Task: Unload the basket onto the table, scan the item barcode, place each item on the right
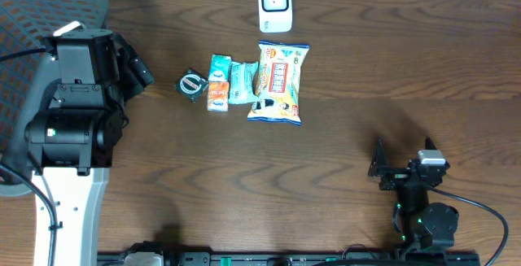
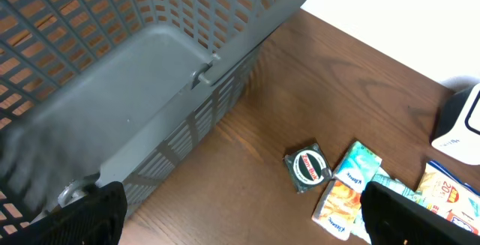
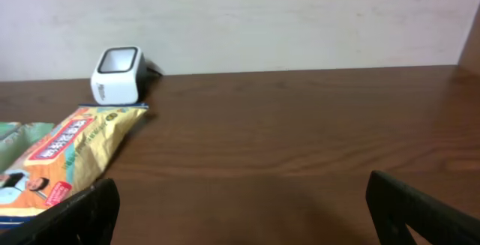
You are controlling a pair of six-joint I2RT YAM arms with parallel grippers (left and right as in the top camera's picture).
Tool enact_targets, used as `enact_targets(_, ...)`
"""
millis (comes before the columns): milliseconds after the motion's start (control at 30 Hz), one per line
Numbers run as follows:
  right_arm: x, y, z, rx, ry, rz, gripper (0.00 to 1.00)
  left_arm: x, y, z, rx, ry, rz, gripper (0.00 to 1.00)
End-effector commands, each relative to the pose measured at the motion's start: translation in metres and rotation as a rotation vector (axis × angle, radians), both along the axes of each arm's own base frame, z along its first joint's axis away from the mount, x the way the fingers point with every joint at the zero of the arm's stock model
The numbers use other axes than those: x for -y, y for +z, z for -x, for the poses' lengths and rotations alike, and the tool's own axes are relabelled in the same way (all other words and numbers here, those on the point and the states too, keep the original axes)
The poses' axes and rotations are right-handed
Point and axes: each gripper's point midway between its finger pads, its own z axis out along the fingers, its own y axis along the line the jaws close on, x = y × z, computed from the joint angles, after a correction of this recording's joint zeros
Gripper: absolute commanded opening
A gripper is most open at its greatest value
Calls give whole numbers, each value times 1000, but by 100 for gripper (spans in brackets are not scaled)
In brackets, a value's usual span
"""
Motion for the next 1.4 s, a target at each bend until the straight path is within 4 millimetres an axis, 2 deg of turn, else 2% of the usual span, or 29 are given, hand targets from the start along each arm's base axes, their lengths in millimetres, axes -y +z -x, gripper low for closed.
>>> enact_targets(0, -50, 6, 9, -28, 280, -323, 99, -3, 8, 3, 23, 15, -3, 98)
enact_targets(33, -69, 16, 16, -33, 397, -432, 99, -3, 8, 3, 23, 15, -3, 98)
enact_targets(67, -79, 23, 22, -41, 465, -510, 99, -3, 8, 3, 22, 15, -3, 98)
enact_targets(133, -90, 34, 29, -73, 538, -678, 99, -3, 8, 2, 22, 15, -3, 98)
enact_targets(200, -89, 36, 29, -151, 518, -936, 99, -3, 8, 2, 22, 15, -3, 98)
enact_targets(267, -83, 43, 26, -128, 489, -1017, 99, -3, 8, 2, 22, 15, -3, 98)
enact_targets(300, -80, 60, 27, -59, 511, -1025, 99, -3, 8, 2, 22, 15, -3, 98)
enact_targets(333, -79, 81, 31, 32, 547, -999, 99, -3, 8, 2, 22, 15, -3, 98)
enact_targets(367, -77, 92, 34, 89, 562, -979, 99, -3, 8, 2, 22, 15, -3, 98)
enact_targets(433, -65, 134, 47, 313, 586, -917, 99, -3, 8, 2, 22, 15, -3, 97)
enact_targets(533, -46, 167, 61, 512, 555, -912, 99, -3, 8, 2, 22, 15, -3, 98)
enact_targets(633, -36, 188, 71, 620, 510, -845, 99, -3, 8, 2, 22, 15, -3, 98)
enact_targets(700, -42, 210, 82, 685, 503, -666, 99, -3, 8, 2, 22, 15, -3, 98)
enact_targets(767, -48, 230, 85, 703, 484, -500, 99, -3, 8, 2, 22, 15, -3, 98)
enact_targets(867, -58, 247, 75, 667, 474, -321, 99, -3, 8, 2, 22, 15, -3, 98)
enact_targets(1000, -80, 260, 41, 519, 557, -212, 99, -3, 8, 2, 22, 15, -3, 98)
enact_targets(1033, -84, 259, 35, 484, 584, -211, 99, -3, 8, 2, 22, 15, -3, 98)
enact_targets(1167, -116, 243, -13, 226, 782, -232, 99, -3, 8, 2, 22, 15, -3, 98)
enact_targets(1367, -145, 229, -51, 11, 1003, -277, 99, -3, 8, 2, 22, 15, -3, 98)
